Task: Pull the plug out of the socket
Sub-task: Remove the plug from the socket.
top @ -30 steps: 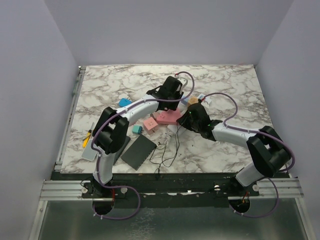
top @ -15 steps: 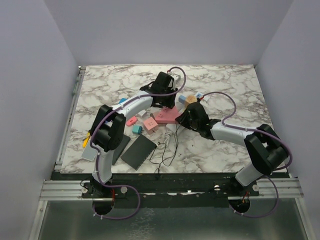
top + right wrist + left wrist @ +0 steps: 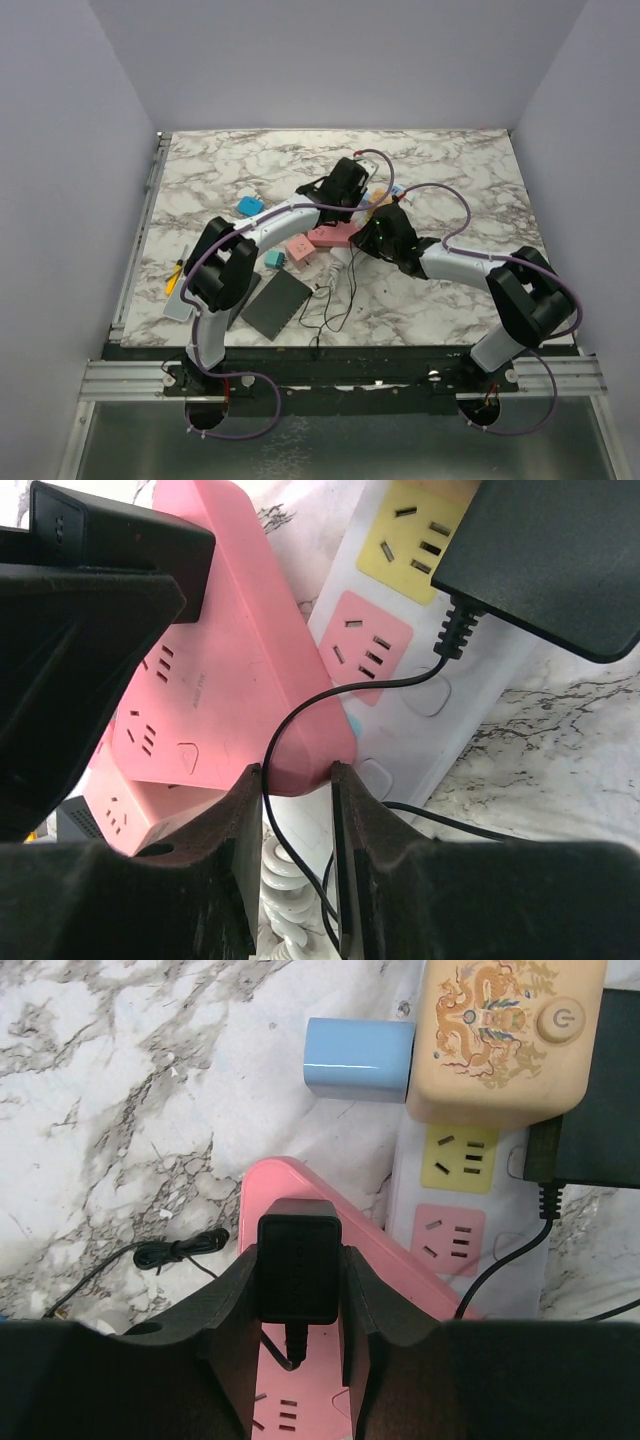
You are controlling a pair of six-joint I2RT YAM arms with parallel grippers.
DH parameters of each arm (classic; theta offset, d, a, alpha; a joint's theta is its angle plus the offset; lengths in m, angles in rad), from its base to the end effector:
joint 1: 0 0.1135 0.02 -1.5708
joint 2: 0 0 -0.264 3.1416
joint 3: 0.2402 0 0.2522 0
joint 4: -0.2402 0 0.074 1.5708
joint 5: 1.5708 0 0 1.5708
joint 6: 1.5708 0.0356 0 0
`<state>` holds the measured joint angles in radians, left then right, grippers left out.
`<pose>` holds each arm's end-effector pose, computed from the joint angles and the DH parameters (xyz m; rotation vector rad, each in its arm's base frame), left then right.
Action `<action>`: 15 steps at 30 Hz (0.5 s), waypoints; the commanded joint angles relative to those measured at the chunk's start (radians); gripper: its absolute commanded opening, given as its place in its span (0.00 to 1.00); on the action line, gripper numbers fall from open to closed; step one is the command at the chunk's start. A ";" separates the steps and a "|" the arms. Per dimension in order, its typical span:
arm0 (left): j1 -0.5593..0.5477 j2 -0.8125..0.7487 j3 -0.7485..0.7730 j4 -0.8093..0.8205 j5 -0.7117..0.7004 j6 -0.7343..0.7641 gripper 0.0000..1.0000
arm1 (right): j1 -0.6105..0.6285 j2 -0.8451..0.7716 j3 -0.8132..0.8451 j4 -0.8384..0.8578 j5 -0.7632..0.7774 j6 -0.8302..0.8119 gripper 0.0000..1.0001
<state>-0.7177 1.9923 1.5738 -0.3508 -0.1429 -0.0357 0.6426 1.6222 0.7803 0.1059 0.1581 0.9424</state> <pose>0.3459 -0.2952 0.2337 0.7153 2.2277 -0.2088 0.2614 0.1887 0.1611 0.4377 2.3384 0.6186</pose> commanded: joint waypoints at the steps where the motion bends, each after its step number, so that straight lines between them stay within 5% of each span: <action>1: -0.068 -0.035 -0.029 -0.017 -0.035 0.031 0.00 | 0.040 0.186 -0.104 -0.422 -0.078 -0.084 0.30; 15: -0.014 -0.011 0.015 -0.040 0.149 -0.048 0.00 | 0.040 0.197 -0.101 -0.422 -0.082 -0.086 0.30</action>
<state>-0.7326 1.9858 1.5620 -0.3466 -0.1825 0.0021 0.6426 1.6314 0.7872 0.1089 0.1452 0.9424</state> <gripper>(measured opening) 0.341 0.298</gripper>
